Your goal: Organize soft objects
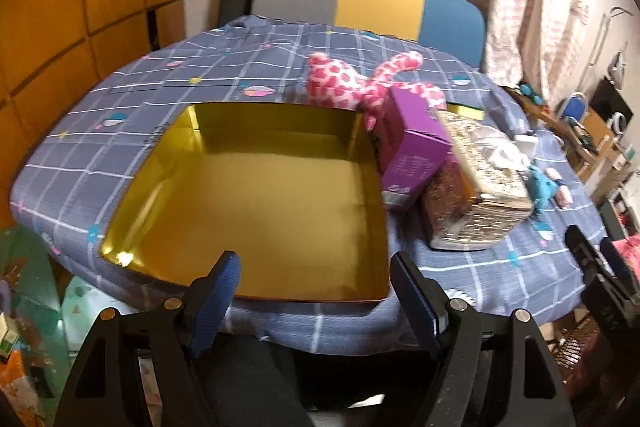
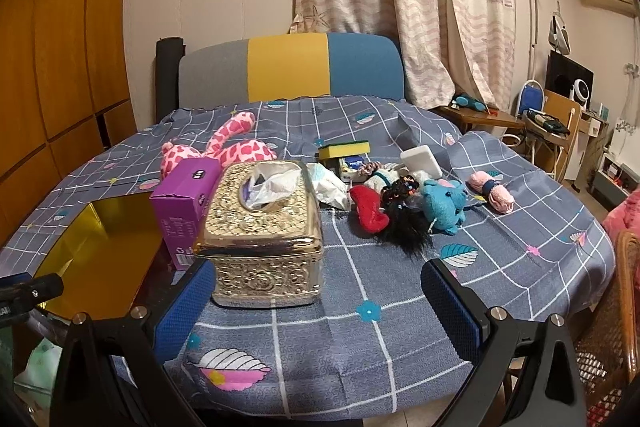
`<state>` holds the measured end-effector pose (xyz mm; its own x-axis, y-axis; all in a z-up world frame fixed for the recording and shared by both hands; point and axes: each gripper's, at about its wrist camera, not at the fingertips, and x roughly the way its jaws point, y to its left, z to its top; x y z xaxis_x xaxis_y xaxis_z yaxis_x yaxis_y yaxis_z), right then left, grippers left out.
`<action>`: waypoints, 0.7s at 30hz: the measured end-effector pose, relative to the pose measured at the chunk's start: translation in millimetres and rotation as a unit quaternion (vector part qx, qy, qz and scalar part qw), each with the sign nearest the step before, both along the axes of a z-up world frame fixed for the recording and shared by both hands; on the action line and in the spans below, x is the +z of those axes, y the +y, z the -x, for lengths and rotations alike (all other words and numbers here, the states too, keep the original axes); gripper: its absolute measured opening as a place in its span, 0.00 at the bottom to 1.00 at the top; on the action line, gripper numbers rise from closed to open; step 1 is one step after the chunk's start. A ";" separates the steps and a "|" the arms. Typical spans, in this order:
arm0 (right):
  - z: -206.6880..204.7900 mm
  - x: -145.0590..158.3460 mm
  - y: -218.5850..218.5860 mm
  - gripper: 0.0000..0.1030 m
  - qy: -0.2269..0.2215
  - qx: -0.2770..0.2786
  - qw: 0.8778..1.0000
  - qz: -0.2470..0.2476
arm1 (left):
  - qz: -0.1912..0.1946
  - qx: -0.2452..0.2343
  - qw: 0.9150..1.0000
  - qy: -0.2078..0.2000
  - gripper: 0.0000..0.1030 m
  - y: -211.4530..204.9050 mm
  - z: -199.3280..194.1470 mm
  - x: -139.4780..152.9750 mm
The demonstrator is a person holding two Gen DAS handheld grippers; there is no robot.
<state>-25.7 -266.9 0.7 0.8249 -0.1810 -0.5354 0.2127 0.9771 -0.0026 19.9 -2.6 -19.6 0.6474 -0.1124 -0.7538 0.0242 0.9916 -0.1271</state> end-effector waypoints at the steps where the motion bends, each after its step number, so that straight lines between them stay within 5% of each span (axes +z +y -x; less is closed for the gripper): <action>1: -1.1 -1.2 -3.6 1.00 0.004 -0.004 1.000 0.000 | 0.005 -0.008 1.000 0.001 0.76 -3.4 -1.2 0.8; 8: -11.2 -9.4 -54.0 1.00 0.023 -0.032 0.999 -0.008 | 0.073 -0.101 0.992 0.029 0.76 -41.9 -20.7 6.9; 15: -22.0 -30.3 -128.9 1.00 0.034 -0.081 0.995 -0.039 | 0.073 -0.193 0.978 0.031 0.76 -119.6 -39.4 19.3; 21: -70.2 -38.7 -191.5 1.00 0.025 -0.107 0.992 -0.055 | 0.069 -0.240 0.968 0.029 0.76 -180.3 -55.4 18.2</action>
<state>44.4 -458.4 -38.0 0.7459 -0.2870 -0.6011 0.4170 0.9049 0.0855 75.3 -182.8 -1.3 0.4532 -0.4917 -0.7435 0.4668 0.8415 -0.2720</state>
